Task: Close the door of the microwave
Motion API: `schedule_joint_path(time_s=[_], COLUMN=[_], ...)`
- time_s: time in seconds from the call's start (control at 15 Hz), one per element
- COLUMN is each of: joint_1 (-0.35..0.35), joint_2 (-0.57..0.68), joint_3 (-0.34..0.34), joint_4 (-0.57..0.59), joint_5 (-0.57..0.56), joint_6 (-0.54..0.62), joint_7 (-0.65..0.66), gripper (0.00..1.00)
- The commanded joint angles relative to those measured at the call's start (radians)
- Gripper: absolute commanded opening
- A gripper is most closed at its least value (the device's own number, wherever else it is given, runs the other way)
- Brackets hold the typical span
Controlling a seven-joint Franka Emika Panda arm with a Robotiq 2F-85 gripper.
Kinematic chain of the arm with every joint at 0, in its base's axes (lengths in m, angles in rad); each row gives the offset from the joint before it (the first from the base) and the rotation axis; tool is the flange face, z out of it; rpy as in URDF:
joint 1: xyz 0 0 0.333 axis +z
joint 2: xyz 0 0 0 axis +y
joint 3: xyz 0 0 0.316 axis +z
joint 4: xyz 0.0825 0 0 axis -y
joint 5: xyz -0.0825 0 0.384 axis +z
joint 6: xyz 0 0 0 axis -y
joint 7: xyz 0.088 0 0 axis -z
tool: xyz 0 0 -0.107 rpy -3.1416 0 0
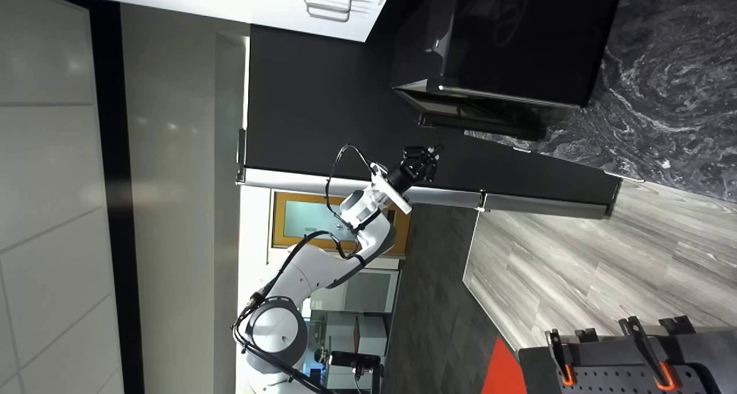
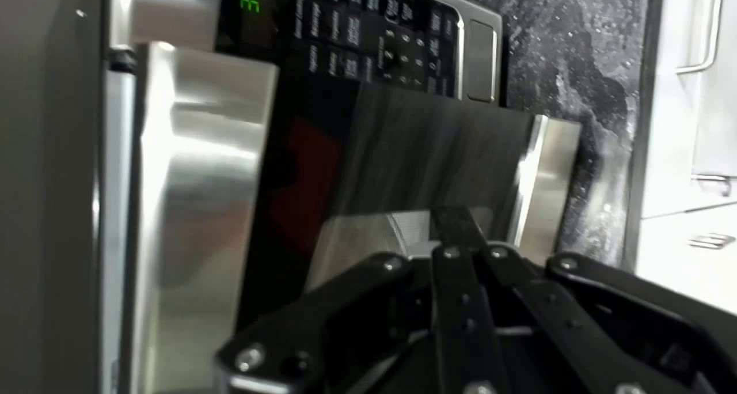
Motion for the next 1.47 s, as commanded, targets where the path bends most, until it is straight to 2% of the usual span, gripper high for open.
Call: schedule_joint_path(time_s=[0.0, 0.33, 0.8, 1.4], joint_1=[0.013, 0.006, -0.02, -0.021], joint_2=[-0.027, 0.02, 0.073, 0.07], joint_3=[0.017, -0.01, -0.072, -0.066], joint_4=[-0.084, -0.112, -0.071, -0.086], joint_5=[0.004, -0.013, -0.053, -0.035], joint_6=[0.084, 0.105, 0.072, 0.076], joint_7=[0.045, 0.123, 0.14, 0.119], gripper=[0.0, 0.0, 0.0, 0.0])
